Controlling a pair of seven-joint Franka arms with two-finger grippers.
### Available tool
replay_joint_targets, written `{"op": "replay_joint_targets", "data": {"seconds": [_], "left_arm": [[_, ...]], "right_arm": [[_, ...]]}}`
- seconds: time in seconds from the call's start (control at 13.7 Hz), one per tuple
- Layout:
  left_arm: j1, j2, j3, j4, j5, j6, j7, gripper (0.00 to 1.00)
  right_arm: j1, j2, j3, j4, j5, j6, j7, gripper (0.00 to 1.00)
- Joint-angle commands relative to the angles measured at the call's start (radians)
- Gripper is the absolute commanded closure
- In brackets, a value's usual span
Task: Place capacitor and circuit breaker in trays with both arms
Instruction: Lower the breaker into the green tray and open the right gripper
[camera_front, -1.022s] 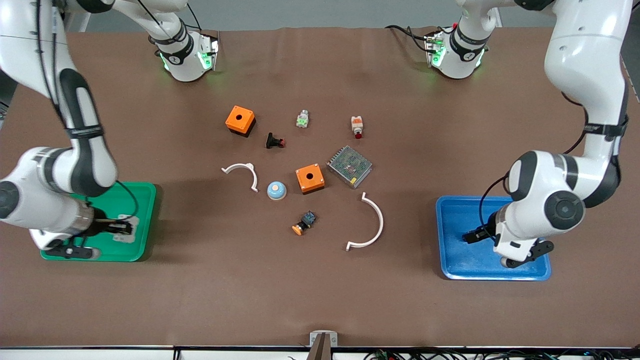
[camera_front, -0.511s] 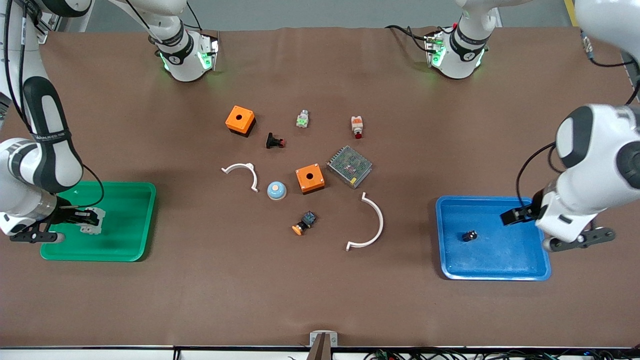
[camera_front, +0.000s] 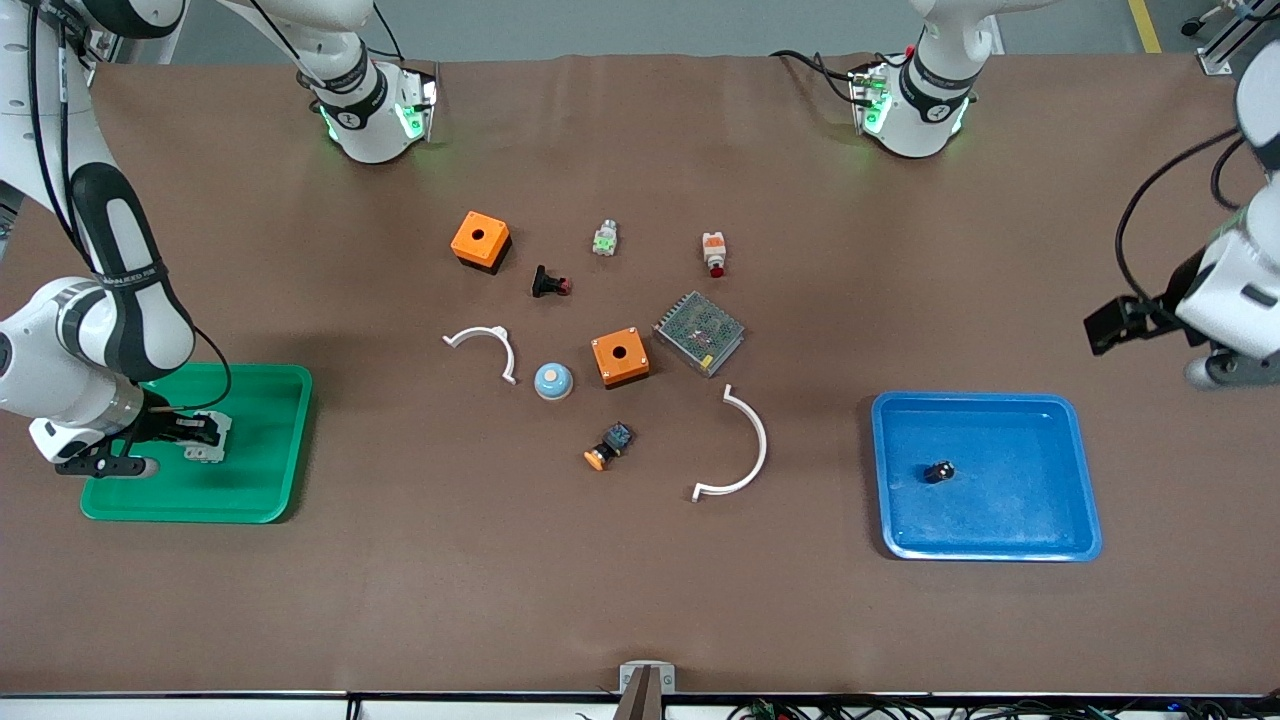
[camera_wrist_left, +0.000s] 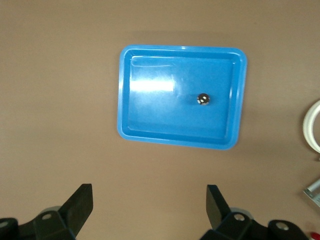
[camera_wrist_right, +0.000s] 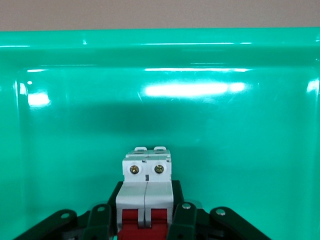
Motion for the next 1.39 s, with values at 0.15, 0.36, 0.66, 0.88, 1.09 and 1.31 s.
{"op": "replay_joint_targets", "data": {"seconds": [0.15, 0.36, 0.66, 0.88, 1.09, 1.31], "left_arm": [[0.001, -0.097, 0.017, -0.032, -0.07, -0.055, 0.073, 0.0], [-0.063, -0.126, 0.066, -0.04, -0.078, -0.088, 0.095, 0.0], [-0.134, -0.146, 0.134, -0.054, -0.079, -0.102, 0.088, 0.0], [-0.13, -0.144, 0.134, -0.054, -0.099, -0.104, 0.088, 0.0], [-0.13, -0.163, 0.132, -0.074, -0.133, -0.11, 0.083, 0.0], [-0.133, -0.213, 0.117, -0.126, -0.159, -0.108, 0.003, 0.0]], "right_arm": [[0.019, -0.044, 0.01, 0.094, -0.019, -0.114, 0.0, 0.0], [0.067, -0.07, 0.009, 0.279, -0.03, -0.43, 0.067, 0.0], [0.133, -0.172, 0.013, 0.332, -0.041, -0.664, 0.221, 0.0], [0.185, -0.269, 0.015, 0.329, -0.041, -0.784, 0.29, 0.0], [0.252, -0.349, 0.015, 0.329, -0.041, -0.876, 0.345, 0.0], [0.285, -0.4, 0.016, 0.335, -0.042, -0.919, 0.37, 0.0]]}}
